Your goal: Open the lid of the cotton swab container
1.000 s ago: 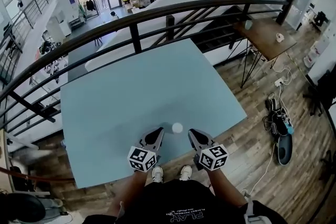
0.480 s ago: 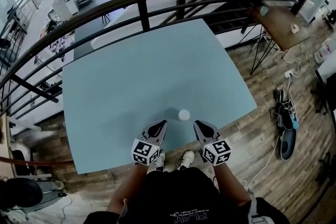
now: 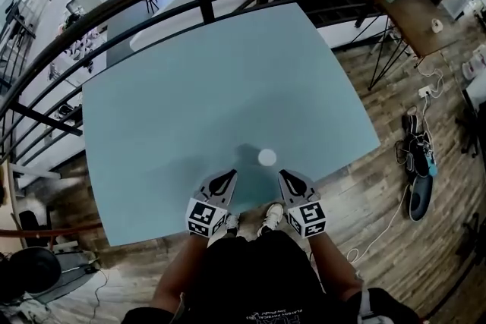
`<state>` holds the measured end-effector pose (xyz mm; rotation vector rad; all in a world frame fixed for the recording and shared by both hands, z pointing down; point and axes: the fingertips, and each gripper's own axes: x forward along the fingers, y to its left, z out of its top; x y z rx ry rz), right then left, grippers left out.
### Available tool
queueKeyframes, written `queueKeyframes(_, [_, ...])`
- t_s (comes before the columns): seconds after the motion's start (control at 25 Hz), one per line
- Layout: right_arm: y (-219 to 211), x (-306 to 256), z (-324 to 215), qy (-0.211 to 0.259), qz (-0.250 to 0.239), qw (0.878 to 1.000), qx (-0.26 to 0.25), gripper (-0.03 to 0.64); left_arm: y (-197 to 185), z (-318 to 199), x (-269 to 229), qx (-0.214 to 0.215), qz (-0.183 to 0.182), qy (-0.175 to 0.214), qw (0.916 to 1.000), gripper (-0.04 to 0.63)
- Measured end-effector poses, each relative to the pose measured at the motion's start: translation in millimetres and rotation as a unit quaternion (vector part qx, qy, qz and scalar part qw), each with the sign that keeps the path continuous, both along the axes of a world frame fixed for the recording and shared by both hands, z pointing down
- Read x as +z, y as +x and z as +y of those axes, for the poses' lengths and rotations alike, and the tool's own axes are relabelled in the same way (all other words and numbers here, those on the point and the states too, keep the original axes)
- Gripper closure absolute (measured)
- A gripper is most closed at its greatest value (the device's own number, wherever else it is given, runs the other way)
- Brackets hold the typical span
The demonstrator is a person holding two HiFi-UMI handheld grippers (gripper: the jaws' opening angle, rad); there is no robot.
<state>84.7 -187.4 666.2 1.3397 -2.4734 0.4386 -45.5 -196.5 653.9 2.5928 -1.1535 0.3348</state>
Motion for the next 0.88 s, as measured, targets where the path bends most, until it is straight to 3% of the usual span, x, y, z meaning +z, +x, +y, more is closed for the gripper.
queueKeyframes(0.32, [-5.8,30.7,-6.4,-0.020,0.005,1.000,-0.014,0.582,14.0,-14.9,13.6,0.004,-0.005,-0.004,1.0000,0.583])
queueKeyframes(0.52, [-13.8,52.0,-7.9,-0.040,0.014,0.999,-0.028,0.457,14.8,-20.1,20.7,0.008,-0.005,-0.007,0.9999,0.583])
queueKeyframes(0.88, [-20.1,74.0,-25.4,-0.055,0.018,0.998,-0.024,0.385,13.5,-22.2,29.4,0.001,-0.008,-0.019,0.9998,0.583])
